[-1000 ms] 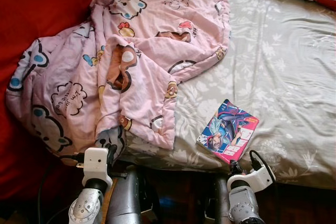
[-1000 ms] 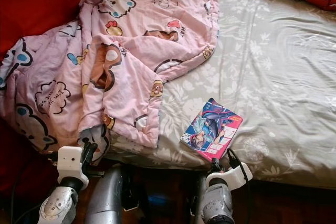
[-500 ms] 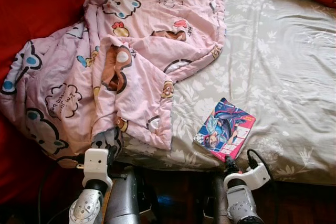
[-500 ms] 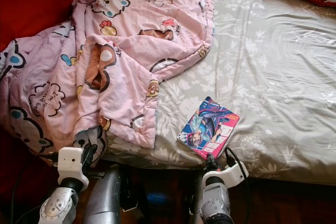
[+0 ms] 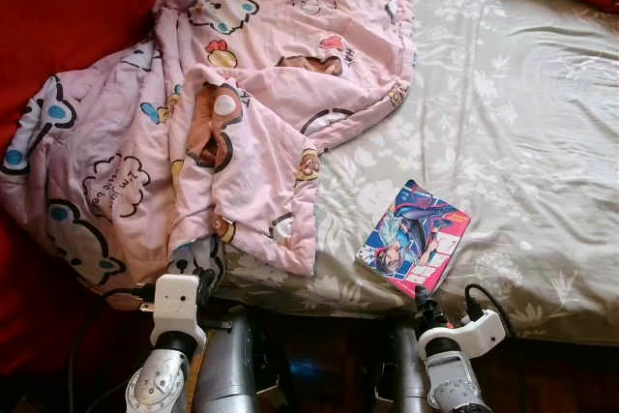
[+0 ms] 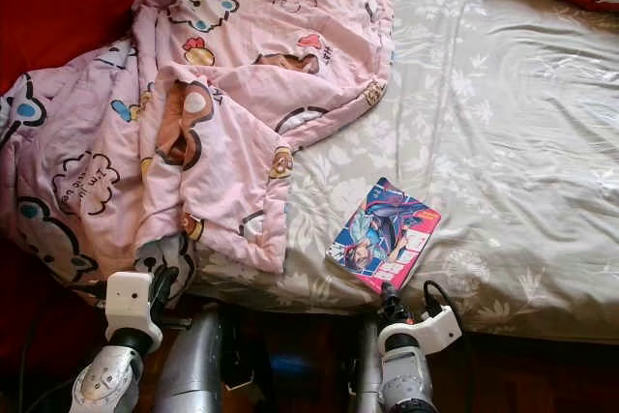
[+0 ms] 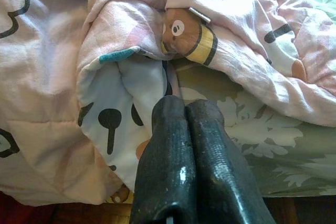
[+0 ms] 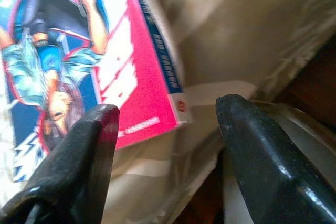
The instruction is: Clean up the room
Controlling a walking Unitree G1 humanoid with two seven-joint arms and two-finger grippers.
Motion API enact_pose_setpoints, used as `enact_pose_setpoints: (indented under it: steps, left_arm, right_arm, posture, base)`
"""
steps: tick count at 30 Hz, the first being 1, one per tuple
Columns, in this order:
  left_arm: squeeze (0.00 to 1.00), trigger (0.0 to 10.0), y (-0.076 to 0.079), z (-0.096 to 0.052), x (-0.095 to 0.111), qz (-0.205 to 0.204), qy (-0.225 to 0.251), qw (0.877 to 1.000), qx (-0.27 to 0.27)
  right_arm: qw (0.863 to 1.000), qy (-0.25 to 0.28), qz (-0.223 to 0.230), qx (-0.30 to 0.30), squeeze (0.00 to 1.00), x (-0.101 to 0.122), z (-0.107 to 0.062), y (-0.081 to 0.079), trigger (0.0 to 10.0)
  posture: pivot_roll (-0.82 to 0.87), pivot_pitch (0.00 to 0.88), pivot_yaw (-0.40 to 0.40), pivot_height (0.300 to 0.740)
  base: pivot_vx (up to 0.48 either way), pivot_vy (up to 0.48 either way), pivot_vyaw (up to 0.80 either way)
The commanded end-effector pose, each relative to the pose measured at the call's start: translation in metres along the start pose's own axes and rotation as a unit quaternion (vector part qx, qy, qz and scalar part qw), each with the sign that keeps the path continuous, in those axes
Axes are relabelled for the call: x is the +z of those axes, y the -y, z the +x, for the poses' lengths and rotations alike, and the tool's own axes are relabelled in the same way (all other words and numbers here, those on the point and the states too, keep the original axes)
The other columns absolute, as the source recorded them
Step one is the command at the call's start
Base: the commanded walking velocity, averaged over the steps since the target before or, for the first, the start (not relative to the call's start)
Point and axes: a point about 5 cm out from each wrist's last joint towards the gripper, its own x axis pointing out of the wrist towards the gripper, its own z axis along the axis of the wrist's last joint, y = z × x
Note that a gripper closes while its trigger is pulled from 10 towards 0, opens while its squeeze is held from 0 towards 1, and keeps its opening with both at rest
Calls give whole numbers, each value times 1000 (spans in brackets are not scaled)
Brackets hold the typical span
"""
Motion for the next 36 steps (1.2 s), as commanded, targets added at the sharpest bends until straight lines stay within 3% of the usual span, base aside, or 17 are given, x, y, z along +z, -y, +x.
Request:
enact_pose_setpoints:
  steps: [1, 7, 12, 36]
  left_arm:
    - [0, 10000, -2, -5, -9, 7, -18, 1000, 2]
    - [0, 10000, -2, -3, -8, 6, -16, 1000, 1]
    - [0, 10000, -2, -3, -8, 5, -16, 1000, 1]
    - [0, 10000, -2, -3, -8, 5, -16, 1000, 1]
  right_arm:
    - [999, 12, -24, 21, 0, 3, -2, 0, 10000]
    - [991, 82, -73, 81, 0, 26, 1, -25, 10000]
    - [986, 113, -75, 101, 0, 41, 2, -36, 10000]
    - [985, 115, -78, 99, 0, 43, 4, -38, 10000]
  posture:
    - [76, 301, -33, 615]
    - [71, 293, -35, 615]
    - [72, 291, -35, 615]
    - [72, 291, -35, 615]
  base:
    - [0, 0, 0]
    - [0, 0, 0]
    - [0, 0, 0]
    - [0, 0, 0]
